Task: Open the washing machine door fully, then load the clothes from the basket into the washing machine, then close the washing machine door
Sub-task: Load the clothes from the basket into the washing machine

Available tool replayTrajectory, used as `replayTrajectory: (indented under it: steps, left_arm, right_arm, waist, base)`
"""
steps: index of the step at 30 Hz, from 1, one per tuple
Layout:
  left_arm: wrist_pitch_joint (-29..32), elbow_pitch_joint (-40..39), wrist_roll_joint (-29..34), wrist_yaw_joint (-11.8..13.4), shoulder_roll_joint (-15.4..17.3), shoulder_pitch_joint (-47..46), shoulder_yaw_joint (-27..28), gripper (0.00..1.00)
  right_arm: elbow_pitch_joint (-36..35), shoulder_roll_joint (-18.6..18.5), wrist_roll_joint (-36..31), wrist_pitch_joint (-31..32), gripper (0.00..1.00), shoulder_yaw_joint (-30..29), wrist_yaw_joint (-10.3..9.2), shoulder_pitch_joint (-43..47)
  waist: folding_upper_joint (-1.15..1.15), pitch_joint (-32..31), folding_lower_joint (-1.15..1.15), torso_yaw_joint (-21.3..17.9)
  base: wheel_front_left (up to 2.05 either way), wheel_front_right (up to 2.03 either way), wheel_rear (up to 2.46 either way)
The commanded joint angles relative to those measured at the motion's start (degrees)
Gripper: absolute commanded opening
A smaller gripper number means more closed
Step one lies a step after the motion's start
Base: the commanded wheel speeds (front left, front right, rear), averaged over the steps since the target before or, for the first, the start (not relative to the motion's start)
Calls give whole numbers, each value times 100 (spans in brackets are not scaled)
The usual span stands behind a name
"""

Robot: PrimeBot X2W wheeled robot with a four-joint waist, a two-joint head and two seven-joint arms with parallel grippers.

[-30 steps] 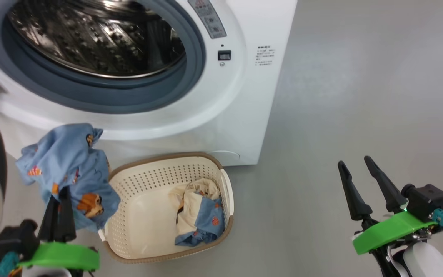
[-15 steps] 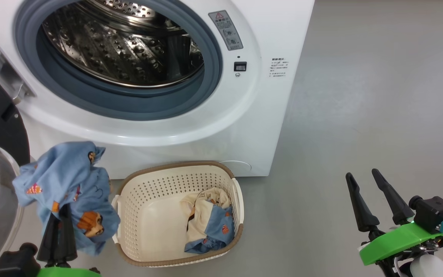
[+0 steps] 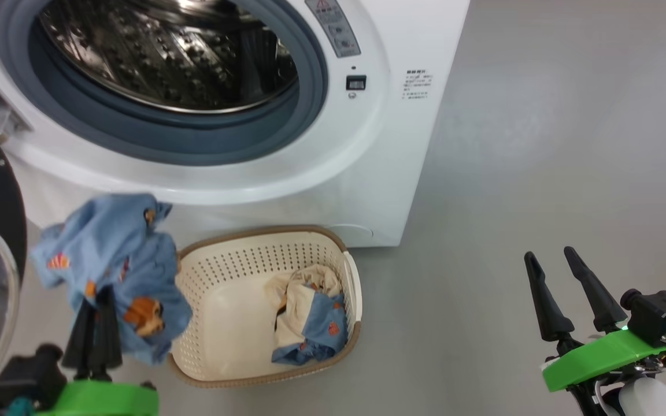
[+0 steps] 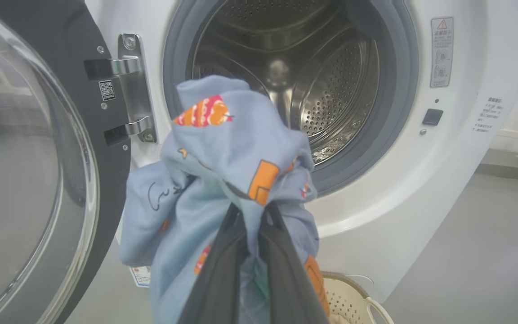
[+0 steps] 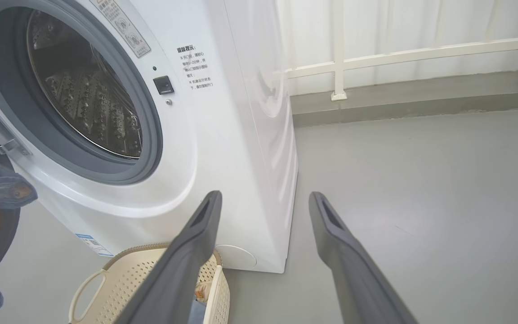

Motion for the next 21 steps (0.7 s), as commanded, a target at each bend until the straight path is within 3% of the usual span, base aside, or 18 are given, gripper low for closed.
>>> replayTrajectory:
  steps: [1, 10, 21]
  left_arm:
    - [-37, -139, 53, -19, 137, -303, 132, 0]
    - [-37, 284, -115, -19, 499, -1717, -78, 0]
    - [-37, 1580, -126, -19, 1027, -3631, -346, 0]
  right_arm:
    - [-154, -42, -3, -53, 100, 107, 26, -162]
    - [-231, 174, -84, -53, 100, 133, 26, -660]
    - [-221, 451, -102, -53, 100, 196, 26, -1097]
  waist:
    - [0, 200, 0, -52]
    - [0, 1071, 0, -254]
    - [0, 1676, 0, -622]
  base:
    - [0, 0, 0]
    - [0, 0, 0]
    - [0, 0, 0]
